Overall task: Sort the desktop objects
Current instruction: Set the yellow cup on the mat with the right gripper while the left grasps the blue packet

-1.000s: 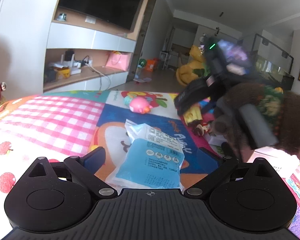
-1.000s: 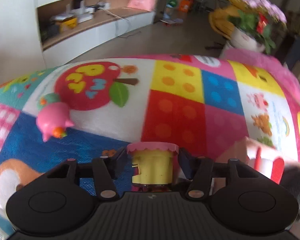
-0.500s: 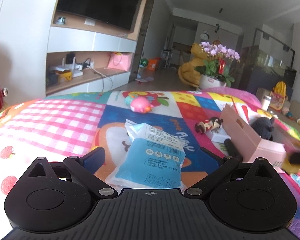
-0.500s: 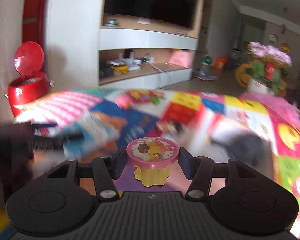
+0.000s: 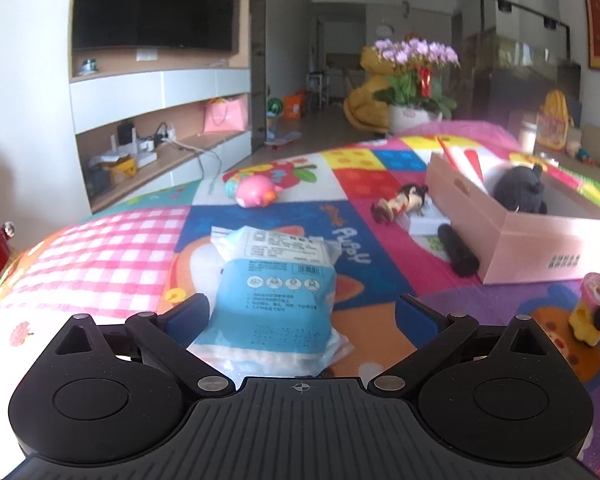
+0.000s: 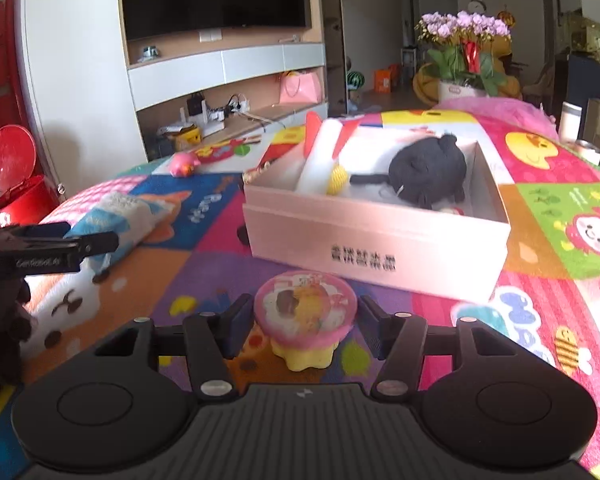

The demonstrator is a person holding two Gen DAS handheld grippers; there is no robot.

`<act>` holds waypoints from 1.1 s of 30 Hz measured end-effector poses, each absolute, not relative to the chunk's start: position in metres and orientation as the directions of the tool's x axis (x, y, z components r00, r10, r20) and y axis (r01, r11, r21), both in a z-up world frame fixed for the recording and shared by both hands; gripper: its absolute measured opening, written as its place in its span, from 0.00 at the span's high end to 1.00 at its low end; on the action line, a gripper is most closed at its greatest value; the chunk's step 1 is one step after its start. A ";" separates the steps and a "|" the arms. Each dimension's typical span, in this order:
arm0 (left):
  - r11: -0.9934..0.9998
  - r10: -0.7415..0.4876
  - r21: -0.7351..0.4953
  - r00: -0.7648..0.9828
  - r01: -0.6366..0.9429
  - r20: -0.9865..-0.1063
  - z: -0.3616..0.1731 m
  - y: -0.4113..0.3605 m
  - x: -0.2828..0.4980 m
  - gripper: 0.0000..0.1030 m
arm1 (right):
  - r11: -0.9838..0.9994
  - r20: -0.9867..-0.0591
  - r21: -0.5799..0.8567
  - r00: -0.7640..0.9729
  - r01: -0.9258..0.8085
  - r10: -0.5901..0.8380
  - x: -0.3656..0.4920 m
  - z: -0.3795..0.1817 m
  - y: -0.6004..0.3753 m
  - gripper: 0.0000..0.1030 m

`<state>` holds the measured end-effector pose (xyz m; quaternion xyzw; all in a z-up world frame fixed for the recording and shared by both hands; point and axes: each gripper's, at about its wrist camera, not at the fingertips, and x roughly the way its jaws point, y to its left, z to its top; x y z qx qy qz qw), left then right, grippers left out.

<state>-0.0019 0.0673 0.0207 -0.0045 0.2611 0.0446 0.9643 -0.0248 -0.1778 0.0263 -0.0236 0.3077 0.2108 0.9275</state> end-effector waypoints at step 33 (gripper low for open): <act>0.950 -0.257 -0.020 0.740 0.313 -0.621 0.022 -0.002 -0.043 0.20 | 0.954 -0.593 0.164 0.747 -0.253 0.300 -0.059 0.010 -0.212 0.00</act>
